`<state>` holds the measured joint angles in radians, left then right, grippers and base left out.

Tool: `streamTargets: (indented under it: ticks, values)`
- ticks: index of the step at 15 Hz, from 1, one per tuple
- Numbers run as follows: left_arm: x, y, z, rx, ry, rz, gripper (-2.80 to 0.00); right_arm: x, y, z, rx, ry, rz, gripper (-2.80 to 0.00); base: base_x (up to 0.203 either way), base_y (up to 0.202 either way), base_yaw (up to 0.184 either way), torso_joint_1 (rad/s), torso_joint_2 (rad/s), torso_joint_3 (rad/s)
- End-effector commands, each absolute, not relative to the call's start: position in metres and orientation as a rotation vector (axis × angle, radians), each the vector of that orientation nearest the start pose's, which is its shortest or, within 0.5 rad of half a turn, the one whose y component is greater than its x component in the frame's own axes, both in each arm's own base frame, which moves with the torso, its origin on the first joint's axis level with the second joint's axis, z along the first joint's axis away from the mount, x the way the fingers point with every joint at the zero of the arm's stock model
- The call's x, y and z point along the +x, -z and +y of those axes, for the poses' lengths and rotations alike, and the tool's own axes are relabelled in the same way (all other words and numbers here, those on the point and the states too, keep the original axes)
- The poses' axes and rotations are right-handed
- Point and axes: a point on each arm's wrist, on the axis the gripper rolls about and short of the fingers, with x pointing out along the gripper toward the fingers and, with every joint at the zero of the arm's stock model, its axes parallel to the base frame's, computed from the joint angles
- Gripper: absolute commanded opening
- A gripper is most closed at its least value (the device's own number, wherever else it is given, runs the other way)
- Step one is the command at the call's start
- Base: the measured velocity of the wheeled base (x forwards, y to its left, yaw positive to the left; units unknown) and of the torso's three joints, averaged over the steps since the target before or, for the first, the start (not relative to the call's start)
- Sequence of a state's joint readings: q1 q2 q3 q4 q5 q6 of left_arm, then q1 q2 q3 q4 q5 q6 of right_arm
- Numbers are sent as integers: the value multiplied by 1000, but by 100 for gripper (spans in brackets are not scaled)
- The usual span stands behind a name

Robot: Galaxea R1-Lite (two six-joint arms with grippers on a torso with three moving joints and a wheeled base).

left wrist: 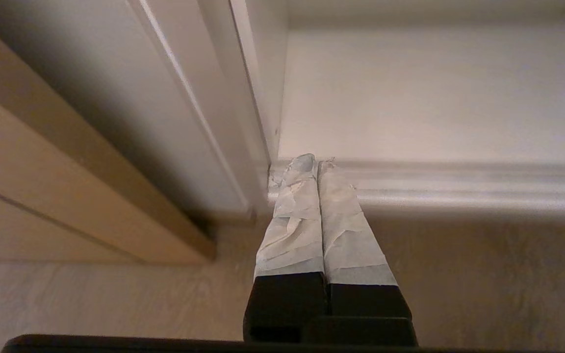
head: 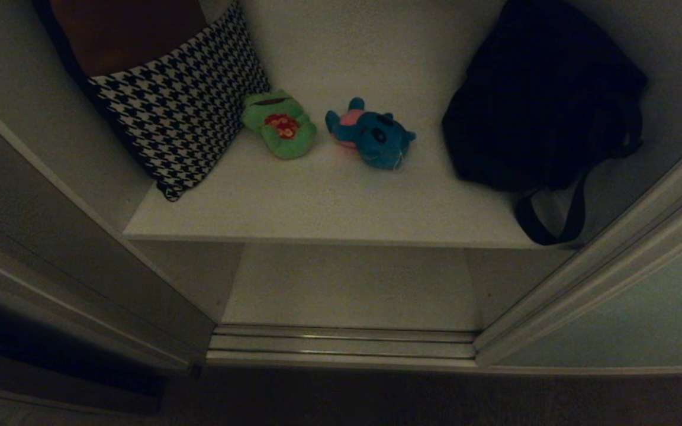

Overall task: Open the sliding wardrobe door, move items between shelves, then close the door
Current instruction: Open the door

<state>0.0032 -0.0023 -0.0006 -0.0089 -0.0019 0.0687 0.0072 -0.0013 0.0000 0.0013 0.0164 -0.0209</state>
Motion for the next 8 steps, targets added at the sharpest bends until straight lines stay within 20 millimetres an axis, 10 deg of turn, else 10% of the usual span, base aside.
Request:
streamTargets:
  ticks: [1,5,8]
  values:
    - [-24,-84,0,52,-10,-45,-280,-23,-75,0,-21,-25,-2,-280,0,0,0,0,0,0]
    - [-62,-175,-1,56,14,-295,-280,-23,-75,0,-21,-25,-2,-280,0,0,0,0,0,0]
    - [-43,-248,-2,64,67,-231,-280,-23,-75,0,-21,-25,-2,-280,0,0,0,0,0,0]
